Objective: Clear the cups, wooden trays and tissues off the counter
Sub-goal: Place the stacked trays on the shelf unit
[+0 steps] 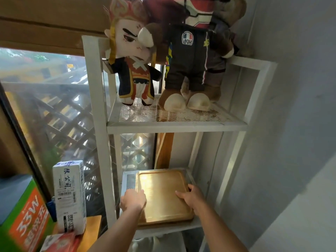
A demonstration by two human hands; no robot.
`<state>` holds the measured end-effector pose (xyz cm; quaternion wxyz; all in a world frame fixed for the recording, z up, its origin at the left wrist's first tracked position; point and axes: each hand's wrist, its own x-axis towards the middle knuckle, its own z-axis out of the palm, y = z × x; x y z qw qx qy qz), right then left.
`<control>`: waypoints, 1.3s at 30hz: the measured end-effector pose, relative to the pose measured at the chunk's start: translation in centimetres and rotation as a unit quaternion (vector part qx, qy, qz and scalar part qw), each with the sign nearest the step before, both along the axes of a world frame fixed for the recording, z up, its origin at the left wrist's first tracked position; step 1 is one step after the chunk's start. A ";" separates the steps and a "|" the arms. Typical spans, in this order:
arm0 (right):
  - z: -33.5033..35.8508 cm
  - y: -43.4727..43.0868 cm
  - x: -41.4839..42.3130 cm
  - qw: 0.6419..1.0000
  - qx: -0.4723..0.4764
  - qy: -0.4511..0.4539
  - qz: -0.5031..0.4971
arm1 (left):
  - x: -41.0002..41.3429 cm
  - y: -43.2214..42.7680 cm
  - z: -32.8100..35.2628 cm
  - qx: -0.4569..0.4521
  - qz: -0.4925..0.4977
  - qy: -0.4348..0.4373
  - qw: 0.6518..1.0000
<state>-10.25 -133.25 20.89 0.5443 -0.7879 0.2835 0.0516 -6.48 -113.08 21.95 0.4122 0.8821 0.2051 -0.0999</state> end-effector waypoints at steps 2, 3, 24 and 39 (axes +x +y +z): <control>0.0 0.0 -0.2 1.000 -0.026 0.003 0.000 | -0.2 0.1 0.0 -0.002 -0.013 -0.004 1.000; 0.1 0.0 -0.2 0.999 -0.045 0.006 0.001 | -0.3 0.2 0.1 -0.001 -0.021 -0.007 1.000; 6.6 14.6 -14.4 0.929 -0.369 -0.034 -0.015 | -12.1 9.6 5.7 0.123 -0.393 -0.233 0.881; 0.2 41.9 -23.5 0.901 -0.383 0.046 0.201 | -22.4 38.2 0.4 0.237 -0.349 -0.099 0.901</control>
